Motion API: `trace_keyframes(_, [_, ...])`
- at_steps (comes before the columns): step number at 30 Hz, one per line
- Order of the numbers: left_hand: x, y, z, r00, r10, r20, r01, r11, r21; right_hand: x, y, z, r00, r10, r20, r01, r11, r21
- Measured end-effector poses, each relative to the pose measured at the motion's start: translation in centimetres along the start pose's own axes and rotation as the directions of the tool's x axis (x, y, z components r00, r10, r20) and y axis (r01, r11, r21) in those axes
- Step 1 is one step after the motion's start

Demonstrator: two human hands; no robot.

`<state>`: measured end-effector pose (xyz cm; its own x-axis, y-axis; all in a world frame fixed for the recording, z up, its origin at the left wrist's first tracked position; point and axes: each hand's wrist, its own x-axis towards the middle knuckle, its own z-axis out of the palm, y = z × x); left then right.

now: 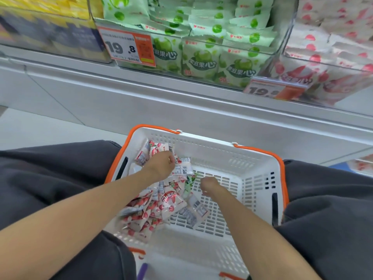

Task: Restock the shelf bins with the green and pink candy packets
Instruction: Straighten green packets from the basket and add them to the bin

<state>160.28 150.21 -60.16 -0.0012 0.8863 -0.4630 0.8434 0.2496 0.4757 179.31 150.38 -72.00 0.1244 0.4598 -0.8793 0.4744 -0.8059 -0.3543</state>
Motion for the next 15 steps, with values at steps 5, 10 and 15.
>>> trace_keyframes(5, [0.6,-1.7,0.9,0.998,-0.049,0.031,0.049,0.999,0.0,0.7,-0.2,0.2,0.981,-0.194,0.023,0.195,0.979,-0.058])
trace_keyframes(10, [0.8,-2.8,1.3,0.994,-0.08,0.069,0.085,0.995,-0.06,2.9,-0.7,1.2,0.963,-0.243,0.118,0.253,0.965,-0.074])
trace_keyframes(15, [1.0,-3.0,1.7,0.992,-0.101,0.076,0.109,0.988,-0.109,4.4,0.7,1.9,0.965,-0.26,0.038,0.262,0.934,-0.243])
